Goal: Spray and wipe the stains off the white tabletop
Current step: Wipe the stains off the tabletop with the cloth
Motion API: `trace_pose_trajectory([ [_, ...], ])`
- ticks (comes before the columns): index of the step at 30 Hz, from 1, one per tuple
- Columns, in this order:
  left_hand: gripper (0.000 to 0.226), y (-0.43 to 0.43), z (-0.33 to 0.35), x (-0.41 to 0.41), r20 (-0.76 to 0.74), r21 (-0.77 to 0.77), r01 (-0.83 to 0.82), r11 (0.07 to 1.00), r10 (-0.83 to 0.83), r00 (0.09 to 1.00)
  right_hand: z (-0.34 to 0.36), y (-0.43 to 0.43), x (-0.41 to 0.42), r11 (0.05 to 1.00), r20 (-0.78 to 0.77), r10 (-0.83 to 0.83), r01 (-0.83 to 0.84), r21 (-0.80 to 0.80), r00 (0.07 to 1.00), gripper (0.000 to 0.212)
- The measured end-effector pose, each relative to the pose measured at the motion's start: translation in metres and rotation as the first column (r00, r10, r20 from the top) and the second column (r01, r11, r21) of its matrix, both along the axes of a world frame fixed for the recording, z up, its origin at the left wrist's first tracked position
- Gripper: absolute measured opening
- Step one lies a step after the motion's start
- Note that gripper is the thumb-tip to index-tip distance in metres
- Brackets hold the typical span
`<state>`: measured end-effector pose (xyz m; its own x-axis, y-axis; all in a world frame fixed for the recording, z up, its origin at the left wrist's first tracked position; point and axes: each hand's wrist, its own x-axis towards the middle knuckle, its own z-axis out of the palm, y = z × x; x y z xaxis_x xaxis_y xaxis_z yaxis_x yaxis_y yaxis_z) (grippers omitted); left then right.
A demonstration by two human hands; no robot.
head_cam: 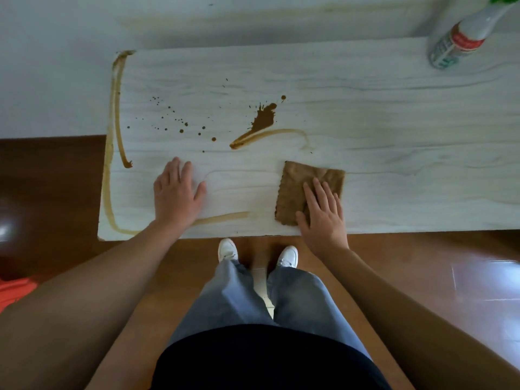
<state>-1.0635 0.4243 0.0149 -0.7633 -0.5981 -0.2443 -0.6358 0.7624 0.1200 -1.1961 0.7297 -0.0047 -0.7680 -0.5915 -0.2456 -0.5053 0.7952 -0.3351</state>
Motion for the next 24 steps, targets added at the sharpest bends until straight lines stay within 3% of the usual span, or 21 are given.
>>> trace_pose_trajectory([
  [6, 0.065, -0.017, -0.014, 0.026, -0.018, -0.003, 0.13, 0.991, -0.13, 0.991, -0.004, -0.015, -0.013, 0.999, -0.056, -0.019, 0.022, 0.038, 0.998, 0.069],
  [12, 0.066, -0.029, -0.02, 0.033, -0.059, 0.048, 0.153, 0.987, -0.15, 0.987, -0.014, -0.057, 0.019, 0.98, -0.11, -0.183, 0.19, 0.059, 0.977, 0.069],
  [18, 0.06, -0.064, -0.016, 0.054, -0.097, 0.072, 0.319, 0.945, -0.312, 0.945, -0.013, -0.12, 0.097, 0.992, -0.08, -0.115, 0.118, 0.037, 0.99, 0.07],
  [24, 0.056, -0.122, 0.0, 0.118, -0.083, 0.052, 0.17, 0.984, -0.166, 0.983, -0.009, -0.233, 0.183, 1.0, -0.019, 0.012, -0.012, -0.005, 1.0, 0.068],
])
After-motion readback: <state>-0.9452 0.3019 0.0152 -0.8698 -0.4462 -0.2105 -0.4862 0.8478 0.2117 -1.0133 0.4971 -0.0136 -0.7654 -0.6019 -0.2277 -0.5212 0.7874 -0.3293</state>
